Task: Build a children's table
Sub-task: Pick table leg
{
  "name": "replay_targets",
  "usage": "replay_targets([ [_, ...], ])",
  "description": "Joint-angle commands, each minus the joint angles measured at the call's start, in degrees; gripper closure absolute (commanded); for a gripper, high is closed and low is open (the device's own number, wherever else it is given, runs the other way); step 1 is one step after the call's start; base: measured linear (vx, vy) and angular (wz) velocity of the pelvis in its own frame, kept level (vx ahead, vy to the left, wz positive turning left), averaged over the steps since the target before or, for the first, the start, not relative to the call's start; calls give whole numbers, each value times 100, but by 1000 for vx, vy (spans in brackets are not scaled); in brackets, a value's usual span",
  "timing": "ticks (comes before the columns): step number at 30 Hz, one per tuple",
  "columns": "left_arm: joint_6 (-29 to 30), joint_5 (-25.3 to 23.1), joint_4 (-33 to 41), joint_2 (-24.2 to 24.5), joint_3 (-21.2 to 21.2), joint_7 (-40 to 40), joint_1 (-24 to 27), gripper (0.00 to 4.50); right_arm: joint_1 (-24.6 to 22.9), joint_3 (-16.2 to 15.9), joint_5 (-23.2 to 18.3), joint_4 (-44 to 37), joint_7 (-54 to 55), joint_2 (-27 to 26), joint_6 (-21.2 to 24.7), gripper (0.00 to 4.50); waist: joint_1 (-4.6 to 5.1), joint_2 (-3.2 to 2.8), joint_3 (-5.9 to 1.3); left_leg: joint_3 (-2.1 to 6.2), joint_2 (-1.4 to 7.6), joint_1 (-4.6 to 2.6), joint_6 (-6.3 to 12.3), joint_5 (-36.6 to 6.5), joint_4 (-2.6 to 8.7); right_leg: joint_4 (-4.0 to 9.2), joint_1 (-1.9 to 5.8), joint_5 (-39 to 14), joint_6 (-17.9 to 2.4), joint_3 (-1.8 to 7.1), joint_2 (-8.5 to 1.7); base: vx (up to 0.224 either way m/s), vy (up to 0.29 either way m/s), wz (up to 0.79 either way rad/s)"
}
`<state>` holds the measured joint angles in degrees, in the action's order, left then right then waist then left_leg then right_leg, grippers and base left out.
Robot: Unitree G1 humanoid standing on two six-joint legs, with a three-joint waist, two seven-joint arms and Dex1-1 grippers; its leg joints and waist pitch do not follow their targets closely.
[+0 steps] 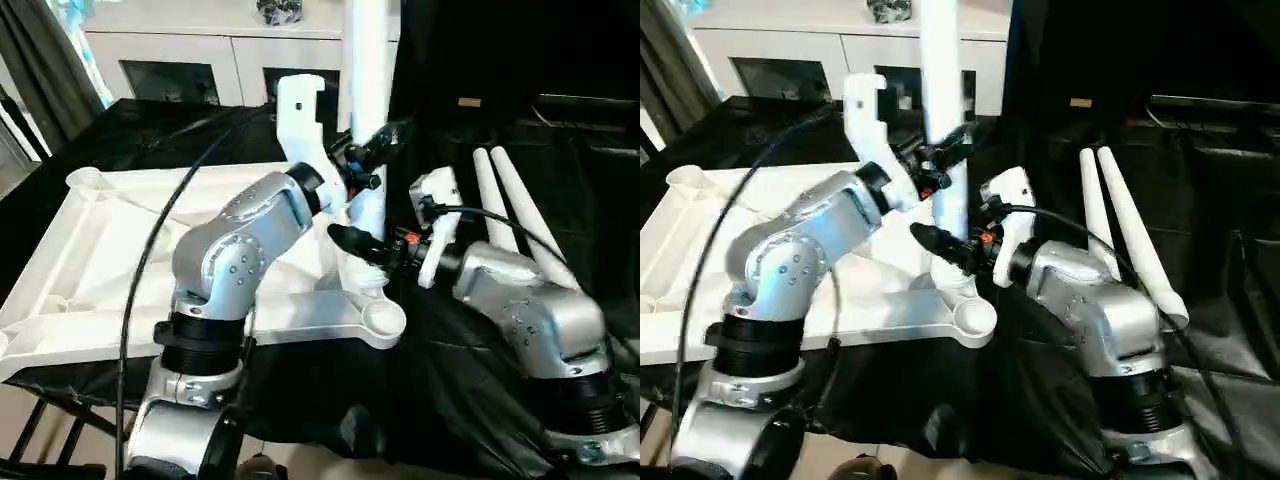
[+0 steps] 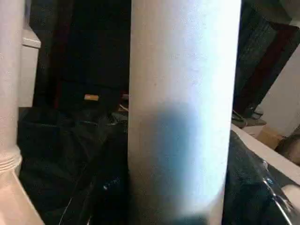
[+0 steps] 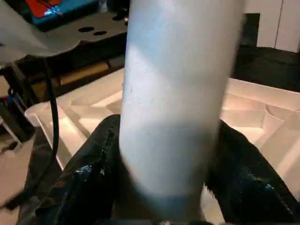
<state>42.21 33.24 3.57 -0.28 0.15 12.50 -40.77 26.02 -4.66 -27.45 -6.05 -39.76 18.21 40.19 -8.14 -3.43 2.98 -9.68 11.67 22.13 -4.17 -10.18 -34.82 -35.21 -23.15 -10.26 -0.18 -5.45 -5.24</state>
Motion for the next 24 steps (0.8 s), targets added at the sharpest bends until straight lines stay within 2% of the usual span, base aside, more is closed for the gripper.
replay_targets([
  [1,-55,-99,1,71,-58,139,-33,261,170,-47,58,55,-127,204,166,142,2,65,-453,42,80,-49,32,-761,358,416,354,-1004,-749,246,-251,0,0,0],
  [10,17,-55,128,113,-204,338,30,262,381,9,-225,304,-688,579,511,141,-19,94,-459,26,83,-32,165,-628,327,391,358,-878,-938,253,-267,0,0,0],
  [13,46,-79,165,122,-274,413,57,262,446,-32,-314,385,-812,612,626,141,-21,128,-461,19,85,-38,179,-596,326,392,356,-925,-946,254,-271,0,0,0],
  [15,74,-59,188,140,-308,473,71,262,468,-67,-291,418,-880,608,637,141,-23,110,-461,21,91,-37,182,-597,326,387,351,-929,-961,253,-273,0,0,0],
  [24,219,62,306,201,-404,669,113,262,546,-151,-347,489,-1121,662,692,141,-27,114,-456,21,97,-43,156,-630,330,391,351,-998,-957,256,-279,0,0,0],
])
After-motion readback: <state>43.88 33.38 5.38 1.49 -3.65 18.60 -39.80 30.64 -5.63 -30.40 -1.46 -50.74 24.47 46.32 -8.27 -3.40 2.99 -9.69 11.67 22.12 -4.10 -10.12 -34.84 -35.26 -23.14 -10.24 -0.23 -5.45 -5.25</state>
